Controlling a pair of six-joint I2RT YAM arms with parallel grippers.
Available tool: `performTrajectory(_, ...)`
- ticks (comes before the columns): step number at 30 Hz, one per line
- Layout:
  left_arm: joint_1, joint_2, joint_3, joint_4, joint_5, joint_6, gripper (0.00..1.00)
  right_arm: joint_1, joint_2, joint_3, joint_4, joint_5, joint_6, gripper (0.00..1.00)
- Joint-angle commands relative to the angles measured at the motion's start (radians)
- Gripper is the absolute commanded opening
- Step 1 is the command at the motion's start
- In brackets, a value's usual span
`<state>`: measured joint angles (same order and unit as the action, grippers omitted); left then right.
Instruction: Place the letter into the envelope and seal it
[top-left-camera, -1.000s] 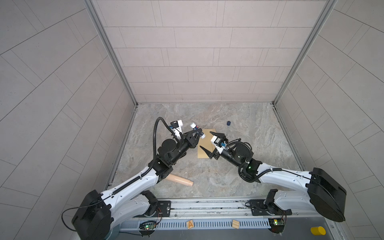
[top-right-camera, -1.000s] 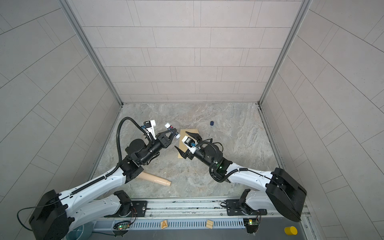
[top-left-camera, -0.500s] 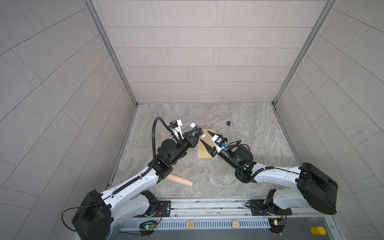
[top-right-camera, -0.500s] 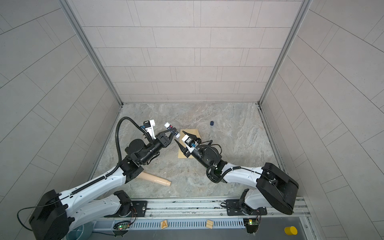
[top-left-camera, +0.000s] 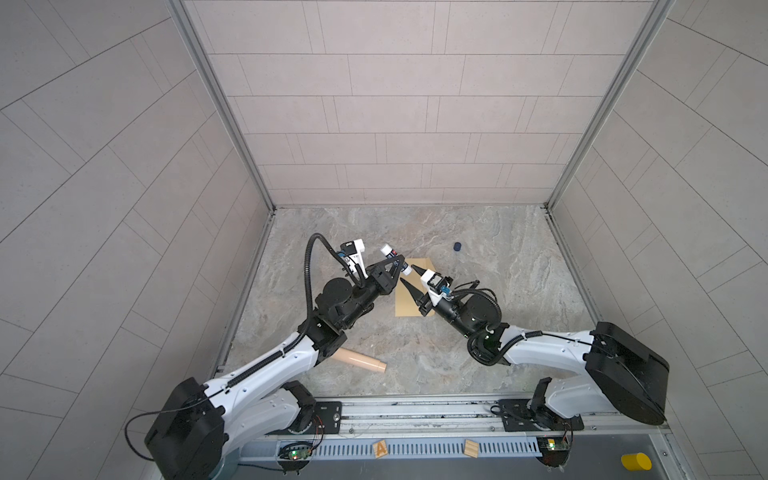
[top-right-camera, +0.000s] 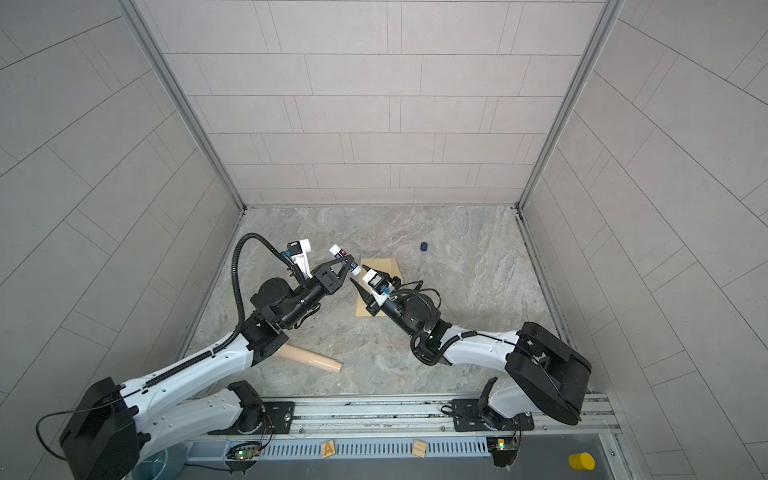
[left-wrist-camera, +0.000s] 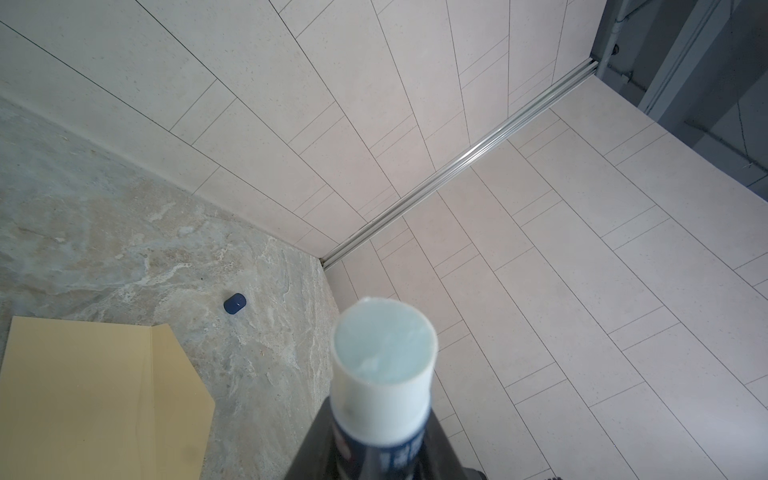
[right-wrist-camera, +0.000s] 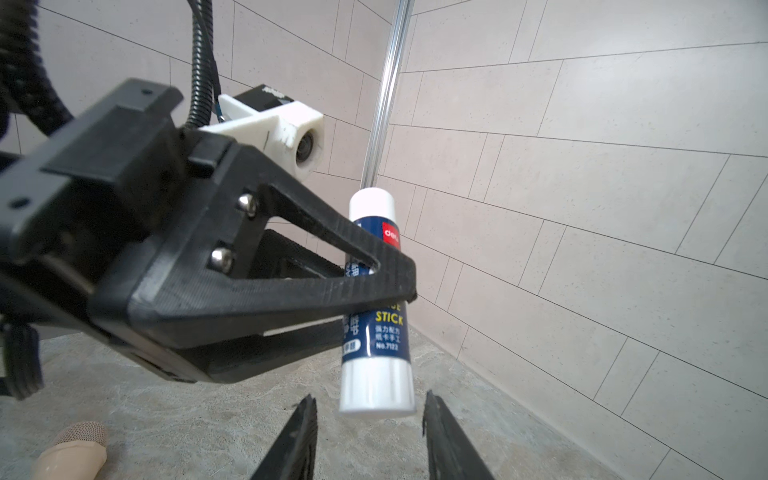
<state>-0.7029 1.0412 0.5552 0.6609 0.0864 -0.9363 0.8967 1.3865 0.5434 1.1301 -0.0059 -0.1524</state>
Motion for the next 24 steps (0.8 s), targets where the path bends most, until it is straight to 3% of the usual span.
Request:
performTrajectory(1, -0.003, 0.001, 0.015, 0.060, 0.012, -0.006, 0.00, 0.006, 0.002, 0.019, 0.051, 0.004, 0.008, 0.42)
performTrajectory(15, -0.004, 0.015, 0.007, 0.074, 0.030, -0.008, 0.00, 0.005, 0.011, 0.025, 0.062, 0.010, 0.027, 0.31)
performTrajectory(22, -0.003, 0.029, 0.000, 0.088, 0.037, -0.007, 0.00, 0.005, 0.006, 0.029, 0.062, 0.016, 0.039, 0.32)
performTrajectory(24, -0.003, 0.028, -0.001, 0.089, 0.037, -0.006, 0.00, 0.006, 0.005, 0.031, 0.057, 0.015, 0.040, 0.27)
